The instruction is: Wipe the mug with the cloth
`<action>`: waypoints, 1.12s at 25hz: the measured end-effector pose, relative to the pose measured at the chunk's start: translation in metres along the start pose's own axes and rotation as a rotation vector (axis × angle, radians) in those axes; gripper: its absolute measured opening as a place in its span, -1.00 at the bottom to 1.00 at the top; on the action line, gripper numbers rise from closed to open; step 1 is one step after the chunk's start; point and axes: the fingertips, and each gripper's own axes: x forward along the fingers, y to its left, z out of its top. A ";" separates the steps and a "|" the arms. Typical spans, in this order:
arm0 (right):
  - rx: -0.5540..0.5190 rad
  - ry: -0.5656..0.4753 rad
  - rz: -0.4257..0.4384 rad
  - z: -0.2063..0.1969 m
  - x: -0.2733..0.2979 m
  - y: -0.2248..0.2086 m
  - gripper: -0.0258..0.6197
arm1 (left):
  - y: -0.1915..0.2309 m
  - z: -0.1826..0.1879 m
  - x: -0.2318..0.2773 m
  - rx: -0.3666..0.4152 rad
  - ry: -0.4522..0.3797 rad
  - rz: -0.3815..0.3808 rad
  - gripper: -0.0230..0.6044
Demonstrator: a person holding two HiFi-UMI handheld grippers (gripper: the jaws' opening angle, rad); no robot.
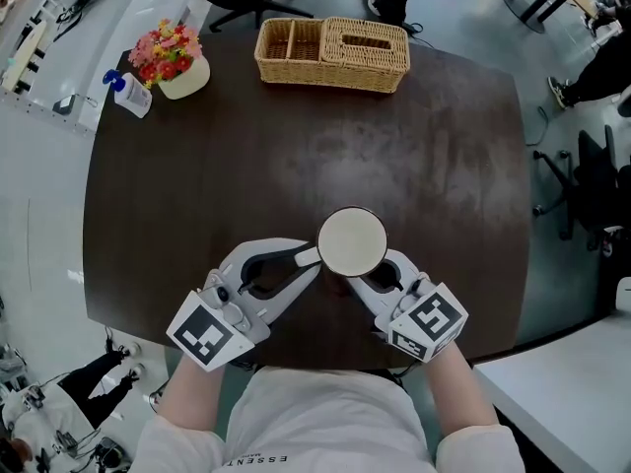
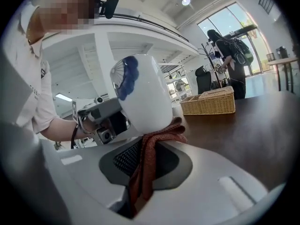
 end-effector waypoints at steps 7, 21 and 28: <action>-0.024 0.049 0.060 -0.013 -0.007 0.009 -0.66 | -0.005 -0.002 -0.001 0.019 -0.014 -0.029 -0.71; 0.041 0.066 -0.138 -0.039 -0.050 -0.054 -0.66 | 0.000 -0.057 0.014 0.126 0.082 -0.054 -0.73; 0.033 0.082 -0.163 -0.059 -0.039 -0.069 -0.66 | 0.009 -0.102 0.020 0.055 0.104 -0.037 -0.73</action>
